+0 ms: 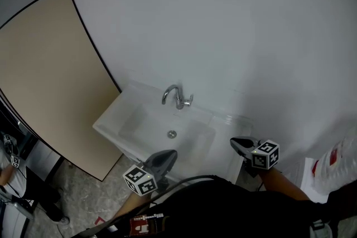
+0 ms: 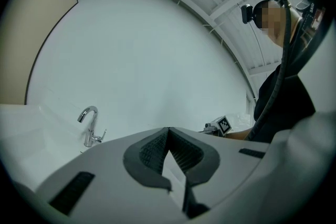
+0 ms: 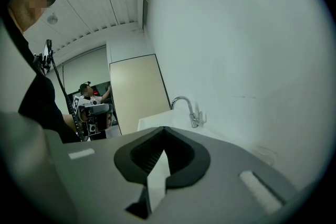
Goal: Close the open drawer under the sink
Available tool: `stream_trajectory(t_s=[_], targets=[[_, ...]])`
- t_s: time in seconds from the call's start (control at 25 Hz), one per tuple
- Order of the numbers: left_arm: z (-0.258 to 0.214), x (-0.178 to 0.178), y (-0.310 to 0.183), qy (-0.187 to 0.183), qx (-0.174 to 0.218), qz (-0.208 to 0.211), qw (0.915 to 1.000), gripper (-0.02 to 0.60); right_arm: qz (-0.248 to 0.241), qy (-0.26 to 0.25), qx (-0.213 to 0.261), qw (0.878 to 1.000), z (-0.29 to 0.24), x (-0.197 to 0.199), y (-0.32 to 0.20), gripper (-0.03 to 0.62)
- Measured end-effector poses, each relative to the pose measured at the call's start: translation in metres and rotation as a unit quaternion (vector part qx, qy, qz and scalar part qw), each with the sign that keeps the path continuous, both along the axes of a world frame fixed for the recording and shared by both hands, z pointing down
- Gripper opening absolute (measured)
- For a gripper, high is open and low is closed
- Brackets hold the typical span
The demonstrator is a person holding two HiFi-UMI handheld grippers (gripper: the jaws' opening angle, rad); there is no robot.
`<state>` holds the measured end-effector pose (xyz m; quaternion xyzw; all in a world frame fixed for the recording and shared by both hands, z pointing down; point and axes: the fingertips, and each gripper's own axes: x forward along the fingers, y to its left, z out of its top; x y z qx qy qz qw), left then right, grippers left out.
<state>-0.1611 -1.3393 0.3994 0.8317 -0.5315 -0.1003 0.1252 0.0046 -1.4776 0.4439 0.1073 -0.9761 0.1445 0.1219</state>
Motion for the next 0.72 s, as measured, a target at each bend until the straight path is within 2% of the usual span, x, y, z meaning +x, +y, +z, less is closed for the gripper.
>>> stream_trajectory(t_s=[0.24,0.4,0.6,0.72], targets=[[0.003,-0.010,0.004,0.002,-0.003,-0.016,0.9999,0.000,-0.009,0.001,0.006,1.000,0.001,-0.006,-0.005,-0.002],[0.003,-0.017,0.004,0.002,-0.004,-0.024,0.9997,0.000,-0.013,-0.005,-0.009,1.000,-0.004,-0.016,-0.003,-0.002],[0.001,-0.023,0.004,0.000,-0.003,-0.029,0.9996,0.000,-0.020,0.009,0.015,1.000,0.002,-0.018,-0.009,-0.002],[0.001,-0.025,0.002,0.001,-0.002,-0.029,0.9996,0.000,-0.018,0.000,0.008,1.000,-0.005,-0.022,-0.007,-0.002]])
